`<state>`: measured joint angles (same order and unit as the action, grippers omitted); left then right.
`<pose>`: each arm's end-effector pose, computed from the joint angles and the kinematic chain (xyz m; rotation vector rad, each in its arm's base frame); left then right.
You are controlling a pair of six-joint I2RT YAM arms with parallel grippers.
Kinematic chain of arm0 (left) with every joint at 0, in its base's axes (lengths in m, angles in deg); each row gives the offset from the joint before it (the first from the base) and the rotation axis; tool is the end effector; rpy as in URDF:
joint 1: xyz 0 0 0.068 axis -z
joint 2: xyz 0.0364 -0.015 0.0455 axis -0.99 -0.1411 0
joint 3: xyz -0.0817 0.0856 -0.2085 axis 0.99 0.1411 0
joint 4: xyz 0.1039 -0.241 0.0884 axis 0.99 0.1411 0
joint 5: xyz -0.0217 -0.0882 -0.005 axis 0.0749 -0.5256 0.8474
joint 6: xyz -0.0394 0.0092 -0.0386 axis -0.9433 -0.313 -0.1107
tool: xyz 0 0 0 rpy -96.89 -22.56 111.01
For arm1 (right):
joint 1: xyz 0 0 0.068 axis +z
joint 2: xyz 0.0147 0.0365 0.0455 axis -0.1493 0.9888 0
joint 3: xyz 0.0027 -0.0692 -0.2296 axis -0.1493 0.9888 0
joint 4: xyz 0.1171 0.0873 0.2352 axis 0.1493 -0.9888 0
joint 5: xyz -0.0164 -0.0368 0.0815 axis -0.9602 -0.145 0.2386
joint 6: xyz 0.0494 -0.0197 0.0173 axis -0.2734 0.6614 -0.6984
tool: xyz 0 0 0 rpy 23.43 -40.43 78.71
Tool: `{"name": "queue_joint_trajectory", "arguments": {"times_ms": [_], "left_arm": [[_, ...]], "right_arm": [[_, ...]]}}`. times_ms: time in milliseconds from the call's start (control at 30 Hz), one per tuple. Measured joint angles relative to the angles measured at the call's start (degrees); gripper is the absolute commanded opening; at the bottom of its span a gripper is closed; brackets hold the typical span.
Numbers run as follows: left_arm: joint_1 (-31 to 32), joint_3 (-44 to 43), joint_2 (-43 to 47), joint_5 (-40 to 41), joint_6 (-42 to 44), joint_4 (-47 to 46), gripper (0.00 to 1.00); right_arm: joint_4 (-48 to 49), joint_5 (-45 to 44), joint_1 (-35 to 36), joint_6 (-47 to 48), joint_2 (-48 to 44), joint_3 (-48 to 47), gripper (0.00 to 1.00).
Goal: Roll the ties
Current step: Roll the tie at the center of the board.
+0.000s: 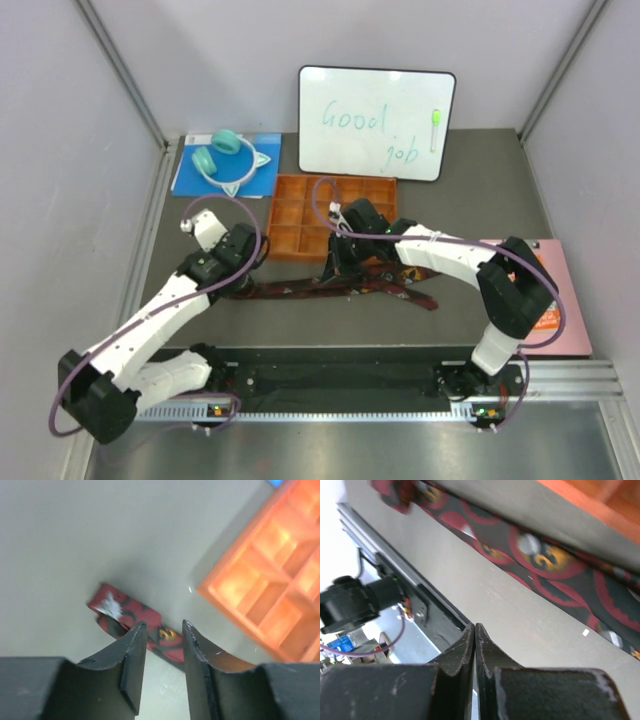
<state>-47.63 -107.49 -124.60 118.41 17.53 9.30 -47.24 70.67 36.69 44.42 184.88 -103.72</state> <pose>0.2002 -0.1060 0.2330 -0.8031 2.1312 0.0656 0.2452 0.2721 0.1648 -0.3481 2.7341 1.1159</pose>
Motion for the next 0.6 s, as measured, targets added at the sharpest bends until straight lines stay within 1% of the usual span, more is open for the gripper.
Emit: {"name": "queue_joint_trajectory", "arguments": {"times_ms": [133, 167, 233, 267, 333, 467, 600], "left_arm": [[-6.2, 0.0, 3.3, -1.2, 4.2, -1.0, 0.35], [-9.0, 0.1, 3.2, -2.7, 6.0, -2.4, 0.31], [-12.3, 0.9, 2.4, -5.2, 8.5, -4.9, 0.28], [-13.9, 1.4, 1.6, -6.9, 9.8, -6.3, 0.23], [-16.2, 2.8, -0.6, -10.0, 11.5, -8.9, 0.2], [-17.3, 5.9, -5.7, -16.3, 13.0, -11.8, 0.17], [-17.3, 8.7, -6.1, -20.7, 12.7, -13.4, 0.11]], "right_arm": [[-1.3, -0.4, 1.6, 0.3, 1.4, -6.2, 0.01], [-1.4, -0.6, 2.4, 0.5, 2.1, -8.3, 0.01], [-1.3, -0.7, 4.1, 0.7, 3.2, -11.4, 0.01], [-1.0, -0.7, 4.7, 0.9, 3.4, -12.2, 0.01], [-1.1, -0.7, 5.5, 1.1, 3.5, -12.3, 0.01], [-2.0, -1.9, 5.8, 1.7, 3.4, -11.1, 0.01], [-2.8, -2.9, 5.3, 2.4, 3.0, -7.5, 0.01]]}}
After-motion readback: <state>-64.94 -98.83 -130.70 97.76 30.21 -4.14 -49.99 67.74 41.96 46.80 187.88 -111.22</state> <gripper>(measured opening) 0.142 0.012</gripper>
